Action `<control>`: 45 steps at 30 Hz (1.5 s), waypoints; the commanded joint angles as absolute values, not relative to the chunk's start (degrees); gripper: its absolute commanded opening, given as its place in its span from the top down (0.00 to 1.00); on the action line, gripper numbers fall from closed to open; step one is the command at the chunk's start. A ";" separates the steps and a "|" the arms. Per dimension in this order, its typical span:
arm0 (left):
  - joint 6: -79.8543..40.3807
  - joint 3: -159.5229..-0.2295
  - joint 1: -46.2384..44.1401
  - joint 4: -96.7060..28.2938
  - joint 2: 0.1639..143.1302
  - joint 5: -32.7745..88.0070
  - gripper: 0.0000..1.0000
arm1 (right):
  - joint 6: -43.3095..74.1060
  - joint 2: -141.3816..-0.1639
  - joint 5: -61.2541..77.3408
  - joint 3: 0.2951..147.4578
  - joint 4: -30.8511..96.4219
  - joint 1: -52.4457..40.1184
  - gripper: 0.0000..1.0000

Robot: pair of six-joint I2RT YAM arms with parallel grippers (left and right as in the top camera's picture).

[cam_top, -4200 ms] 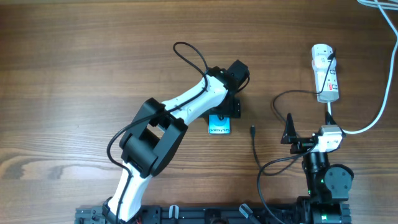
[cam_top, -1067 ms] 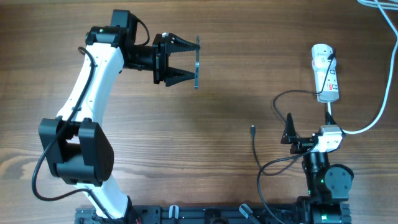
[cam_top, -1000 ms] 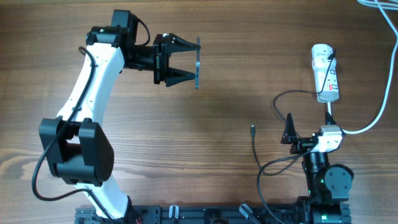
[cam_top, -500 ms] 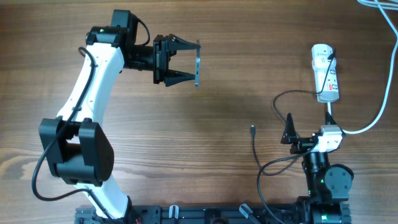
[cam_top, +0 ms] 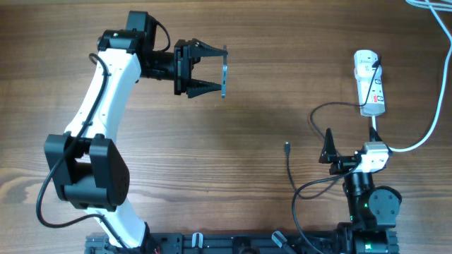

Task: Plug charger to phone and switch on socket
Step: 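Move the right gripper toward the phone held by the left gripper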

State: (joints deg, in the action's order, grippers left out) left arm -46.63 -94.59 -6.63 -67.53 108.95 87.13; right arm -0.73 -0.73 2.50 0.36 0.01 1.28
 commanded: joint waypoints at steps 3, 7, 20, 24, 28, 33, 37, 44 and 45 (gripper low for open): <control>-46.76 -95.77 -6.48 -67.55 107.24 90.35 0.35 | -1.26 -0.43 3.09 0.30 -0.12 1.15 0.00; -46.74 -95.77 -6.48 -67.55 107.24 90.35 0.35 | 2.55 -0.43 28.23 0.30 -1.91 1.15 0.00; -46.76 -95.77 -6.48 -67.55 107.24 90.35 0.35 | 22.00 -2.66 40.03 13.28 -15.79 1.19 0.00; -46.76 -95.77 -6.48 -67.55 107.24 90.35 0.36 | 5.67 -15.57 22.63 39.18 24.01 1.21 0.00; -46.74 -95.74 -6.48 -67.37 107.24 90.19 0.36 | 5.72 -28.29 35.62 57.43 42.92 1.19 0.00; -46.74 -95.74 -6.52 -66.28 107.24 90.17 0.36 | 16.16 -35.09 51.40 60.47 43.29 1.17 0.00; -46.74 -95.74 -6.52 -66.28 107.24 90.17 0.36 | 21.28 -38.06 47.44 61.54 44.82 1.08 0.01; -46.76 -95.74 -6.63 -66.26 107.24 88.95 0.36 | 16.32 -44.60 25.71 74.87 64.55 1.08 0.01; -46.78 -95.74 -6.63 -66.26 107.24 88.20 0.36 | 15.70 -46.02 24.36 76.82 66.78 1.06 0.00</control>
